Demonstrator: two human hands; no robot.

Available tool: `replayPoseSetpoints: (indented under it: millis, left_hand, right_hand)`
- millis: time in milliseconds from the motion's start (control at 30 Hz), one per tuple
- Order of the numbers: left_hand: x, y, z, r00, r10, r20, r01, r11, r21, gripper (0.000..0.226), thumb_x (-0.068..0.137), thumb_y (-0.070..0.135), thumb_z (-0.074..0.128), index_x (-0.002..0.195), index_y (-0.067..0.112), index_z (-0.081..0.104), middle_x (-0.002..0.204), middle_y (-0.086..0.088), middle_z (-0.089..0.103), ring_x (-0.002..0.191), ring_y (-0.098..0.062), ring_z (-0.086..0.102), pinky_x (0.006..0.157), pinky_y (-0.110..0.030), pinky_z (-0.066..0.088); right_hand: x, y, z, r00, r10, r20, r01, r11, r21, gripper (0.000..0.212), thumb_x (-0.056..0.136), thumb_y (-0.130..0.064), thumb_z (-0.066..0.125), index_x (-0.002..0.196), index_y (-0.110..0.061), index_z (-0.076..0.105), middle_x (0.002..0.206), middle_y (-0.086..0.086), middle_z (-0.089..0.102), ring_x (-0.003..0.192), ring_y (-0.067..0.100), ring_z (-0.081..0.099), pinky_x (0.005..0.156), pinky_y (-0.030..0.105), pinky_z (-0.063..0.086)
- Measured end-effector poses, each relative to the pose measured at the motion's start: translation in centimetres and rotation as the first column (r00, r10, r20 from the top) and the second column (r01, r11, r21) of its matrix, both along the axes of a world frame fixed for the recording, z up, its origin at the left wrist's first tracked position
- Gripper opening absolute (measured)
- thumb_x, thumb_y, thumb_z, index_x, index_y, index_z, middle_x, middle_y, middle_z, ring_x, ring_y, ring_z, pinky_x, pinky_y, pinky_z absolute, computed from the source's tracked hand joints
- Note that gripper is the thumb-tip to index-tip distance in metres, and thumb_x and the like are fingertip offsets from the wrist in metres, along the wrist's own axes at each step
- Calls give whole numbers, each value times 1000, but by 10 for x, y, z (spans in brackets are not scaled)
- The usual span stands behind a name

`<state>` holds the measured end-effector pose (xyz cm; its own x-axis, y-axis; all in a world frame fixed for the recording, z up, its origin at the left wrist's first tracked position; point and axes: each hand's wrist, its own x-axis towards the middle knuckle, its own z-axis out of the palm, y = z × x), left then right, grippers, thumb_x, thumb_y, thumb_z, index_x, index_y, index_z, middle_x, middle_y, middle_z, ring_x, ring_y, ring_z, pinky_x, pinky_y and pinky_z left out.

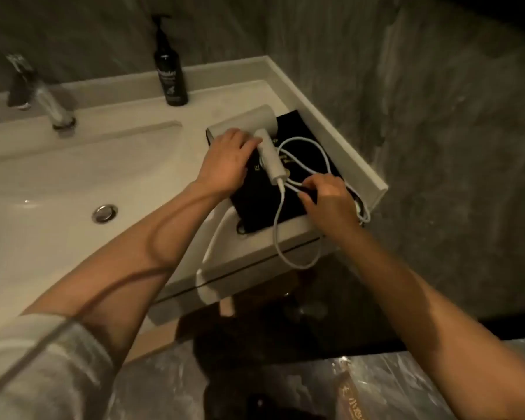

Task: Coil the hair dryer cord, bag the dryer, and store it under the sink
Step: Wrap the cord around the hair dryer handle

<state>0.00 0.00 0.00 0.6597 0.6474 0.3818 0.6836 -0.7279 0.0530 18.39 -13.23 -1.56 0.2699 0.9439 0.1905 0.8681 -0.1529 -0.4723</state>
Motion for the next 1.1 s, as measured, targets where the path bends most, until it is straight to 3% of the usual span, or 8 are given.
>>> replayPoseSetpoints:
  millis: [100,233,433,567,700,833,933,1100]
  left_hand:
    - [11,24,0,989,-29,-142,35,999,40,70,78,0,59,144,12,38,151,-22,33,139,-41,28,113,-50,21]
    - [29,52,0,971,-55,-234,64,997,32,76,84,7,61,148,26,27,159,-16,14,147,-35,8,118,-46,5]
    - [46,67,-7,907,-143,-396,147,989,-20,50,96,11,39,145,19,35,158,-10,23,147,-30,10,118,-42,4]
    - [42,77,-6,918,-179,-353,188,982,-10,42,97,11,39,139,15,44,151,-5,39,145,-25,22,117,-43,10]
    - [25,89,19,930,-255,-263,277,960,47,37,87,17,58,123,8,56,131,-15,58,130,-28,47,113,-46,22]
    - [5,90,45,960,-231,-159,242,969,49,32,88,30,50,111,8,55,109,-17,66,103,-34,61,110,-46,29]
    - [-11,81,63,976,-195,-98,199,980,23,37,89,40,54,108,9,52,102,-16,66,97,-34,60,108,-45,32]
    - [-40,38,103,987,-131,89,141,983,-113,40,86,40,63,111,10,52,100,-12,63,95,-32,57,85,-39,40]
  right_hand:
    - [-8,2,2,1000,14,19,-13,1000,-9,33,89,-48,53,86,-16,63,87,4,62,86,23,58,64,35,47]
    - [-29,6,6,997,-41,67,54,979,-198,51,78,-66,57,79,-15,63,91,4,59,88,21,54,65,32,44]
    - [-39,9,2,997,-60,-40,48,968,-248,24,85,-35,63,85,-11,63,98,8,60,96,24,56,69,35,47]
    - [-39,5,7,956,-130,-264,72,973,-221,17,91,-28,56,89,-12,53,80,5,59,76,25,60,67,41,52]
    - [-34,8,30,856,-140,-497,115,990,-81,14,97,-26,48,96,-12,46,76,9,63,64,24,63,57,37,55]
    - [-28,19,57,823,-101,-559,221,964,151,14,96,-25,49,89,-13,50,59,1,49,53,24,51,55,50,54]
    - [-26,24,74,844,-77,-530,233,944,234,19,96,-26,50,86,-10,51,55,1,47,49,25,49,51,54,52]
    - [-31,26,114,837,-64,-543,256,924,285,41,93,-42,50,64,-14,59,50,3,52,38,19,51,43,42,53]
